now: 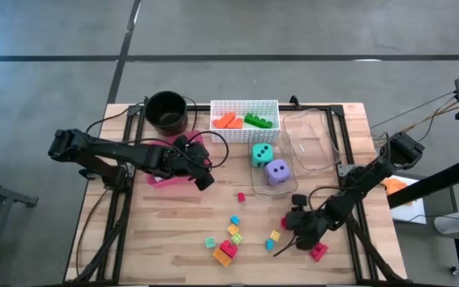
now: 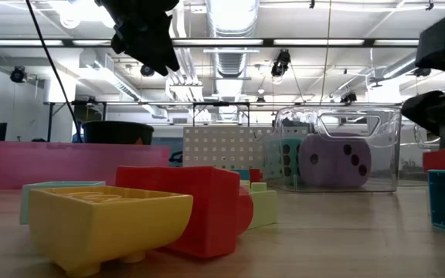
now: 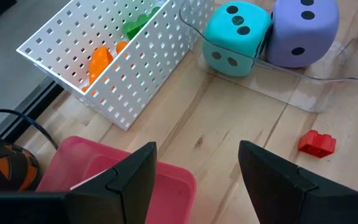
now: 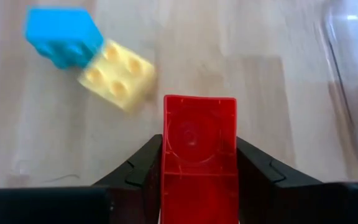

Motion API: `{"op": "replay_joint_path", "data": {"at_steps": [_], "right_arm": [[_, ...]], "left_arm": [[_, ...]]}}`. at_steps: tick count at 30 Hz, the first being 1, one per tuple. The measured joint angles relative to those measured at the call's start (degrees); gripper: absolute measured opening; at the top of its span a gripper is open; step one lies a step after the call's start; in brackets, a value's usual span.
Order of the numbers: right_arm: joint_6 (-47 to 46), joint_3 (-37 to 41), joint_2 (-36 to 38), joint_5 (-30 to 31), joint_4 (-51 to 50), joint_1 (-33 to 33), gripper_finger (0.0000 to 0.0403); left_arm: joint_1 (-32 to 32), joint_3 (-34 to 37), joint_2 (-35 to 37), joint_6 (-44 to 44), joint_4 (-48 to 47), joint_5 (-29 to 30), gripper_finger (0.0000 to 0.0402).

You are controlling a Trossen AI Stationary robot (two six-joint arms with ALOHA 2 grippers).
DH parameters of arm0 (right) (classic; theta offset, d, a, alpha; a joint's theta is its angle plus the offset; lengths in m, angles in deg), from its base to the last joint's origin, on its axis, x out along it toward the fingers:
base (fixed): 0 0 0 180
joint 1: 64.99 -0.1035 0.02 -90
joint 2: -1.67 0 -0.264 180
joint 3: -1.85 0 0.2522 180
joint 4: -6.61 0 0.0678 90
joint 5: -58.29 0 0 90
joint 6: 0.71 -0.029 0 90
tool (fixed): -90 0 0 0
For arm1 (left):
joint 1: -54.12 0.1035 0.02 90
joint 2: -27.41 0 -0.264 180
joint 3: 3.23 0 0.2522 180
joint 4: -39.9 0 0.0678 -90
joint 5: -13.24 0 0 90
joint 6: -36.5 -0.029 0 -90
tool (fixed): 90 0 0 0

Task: Pick & Place Toys
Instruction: Put the top big red game piece into the white bin

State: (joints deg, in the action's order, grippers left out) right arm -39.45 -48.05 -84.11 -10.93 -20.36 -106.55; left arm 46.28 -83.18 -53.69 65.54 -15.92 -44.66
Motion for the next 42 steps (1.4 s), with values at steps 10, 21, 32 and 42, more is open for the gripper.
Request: {"op": "replay_joint_path", "data": {"at_steps": [10,21,32,42], "right_arm": [[10.43,-4.23,0.34,5.77,7.20,2.87,0.0153],[34.91,-15.81,0.68,6.38,7.61,22.15,0.0150],[49.86,-26.72,-1.19,-12.31,7.48,52.42,0.0137],[50.56,-31.55,-13.02,-27.02,6.92,72.03,0.0138]], "left_arm": [[0.00,0.00,0.00,0.02,0.41,0.00,0.0229],[0.00,0.00,-0.01,0.01,0.69,0.42,0.0229],[0.00,0.70,0.00,-0.25,0.59,0.43,0.0229],[0.07,2.75,0.00,-0.51,0.20,1.45,0.0229]]}}
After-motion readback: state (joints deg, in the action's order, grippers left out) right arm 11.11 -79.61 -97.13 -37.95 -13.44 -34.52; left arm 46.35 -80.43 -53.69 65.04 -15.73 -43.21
